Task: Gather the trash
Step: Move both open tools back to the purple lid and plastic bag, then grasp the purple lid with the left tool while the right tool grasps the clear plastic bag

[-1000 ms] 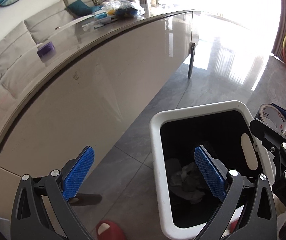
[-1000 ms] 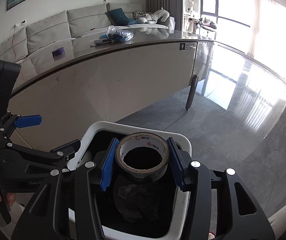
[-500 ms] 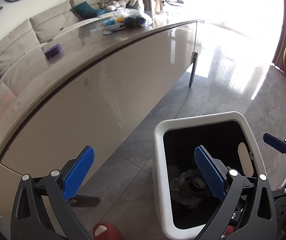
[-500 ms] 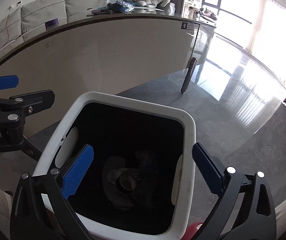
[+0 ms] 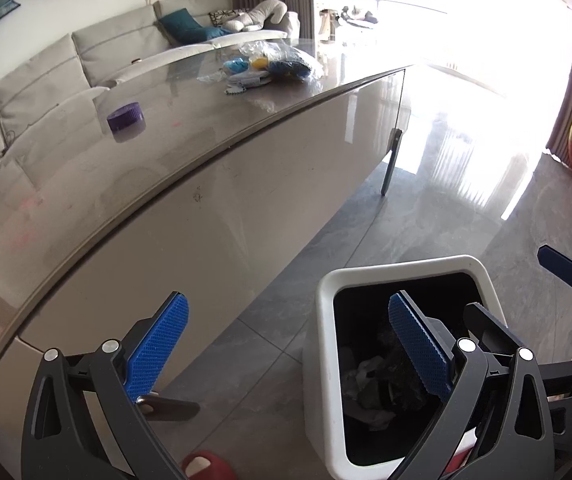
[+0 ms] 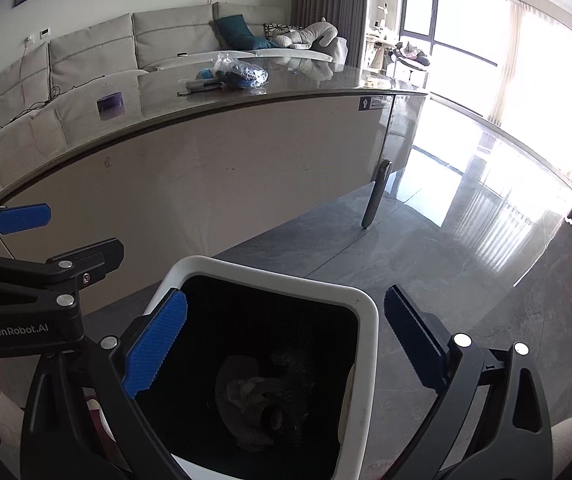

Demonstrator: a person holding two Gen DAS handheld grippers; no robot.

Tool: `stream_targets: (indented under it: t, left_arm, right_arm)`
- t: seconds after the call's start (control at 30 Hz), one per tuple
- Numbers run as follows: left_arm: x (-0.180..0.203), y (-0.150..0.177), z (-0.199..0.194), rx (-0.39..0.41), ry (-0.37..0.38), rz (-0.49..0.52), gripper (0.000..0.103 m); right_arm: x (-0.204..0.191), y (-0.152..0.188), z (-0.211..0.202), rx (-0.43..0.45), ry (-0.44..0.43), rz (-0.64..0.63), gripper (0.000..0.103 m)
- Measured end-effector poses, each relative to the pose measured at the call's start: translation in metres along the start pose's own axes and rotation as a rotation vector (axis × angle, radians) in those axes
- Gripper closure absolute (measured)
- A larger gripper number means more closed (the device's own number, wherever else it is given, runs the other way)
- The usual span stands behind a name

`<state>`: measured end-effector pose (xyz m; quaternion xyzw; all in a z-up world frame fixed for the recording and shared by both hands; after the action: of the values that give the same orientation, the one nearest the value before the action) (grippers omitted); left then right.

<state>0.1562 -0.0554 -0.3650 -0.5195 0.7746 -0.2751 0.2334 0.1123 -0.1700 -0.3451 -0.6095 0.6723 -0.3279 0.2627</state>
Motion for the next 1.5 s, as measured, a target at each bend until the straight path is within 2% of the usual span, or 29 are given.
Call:
stream_targets:
  t: [0.3, 0.4, 0.67, 1.0, 1.2, 1.3, 1.5]
  left_arm:
    - [-0.055, -0.076, -0.031, 0.113, -0.049, -0.088, 0.005]
    - [-0.085, -0.102, -0.035, 0.152, -0.117, -0.099, 0.005]
    - [-0.153, -0.148, -0.020, 0.186, -0.188, -0.199, 0.005]
    - [-0.204, -0.167, 0.055, 0.114, -0.224, -0.309, 0.005]
    - [-0.210, -0.168, 0.096, 0.026, -0.236, -0.289, 0.005]
    - [-0.213, -0.166, 0.112, -0.032, -0.214, -0.300, 0.005]
    - [-0.219, -0.165, 0.126, -0.089, -0.199, -0.297, 0.005]
  right_arm:
    - [-0.033, -0.103, -0.018, 0.191, -0.064, -0.067, 0.005]
    - [-0.044, -0.131, -0.014, 0.226, -0.088, -0.075, 0.005]
    - [-0.085, -0.184, 0.018, 0.270, -0.135, -0.104, 0.005]
    - [-0.126, -0.231, 0.082, 0.247, -0.196, -0.110, 0.005]
    - [-0.140, -0.238, 0.109, 0.223, -0.206, -0.146, 0.005]
    - [-0.144, -0.239, 0.120, 0.209, -0.208, -0.155, 0.005]
    - [-0.151, -0.244, 0.138, 0.189, -0.224, -0.153, 0.005]
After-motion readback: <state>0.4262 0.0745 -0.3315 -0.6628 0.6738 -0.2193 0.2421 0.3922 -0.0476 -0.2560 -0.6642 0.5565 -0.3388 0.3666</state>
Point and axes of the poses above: each gripper's, at about its wrist camera, not at the fingertips, and z roughly the way its jaws point, x to its right, y to its underside, the point moved 9 cm from there along z, roughly the way its jaws point, and after that the axes turned 2 degrees about z, right-handed, at the moved point
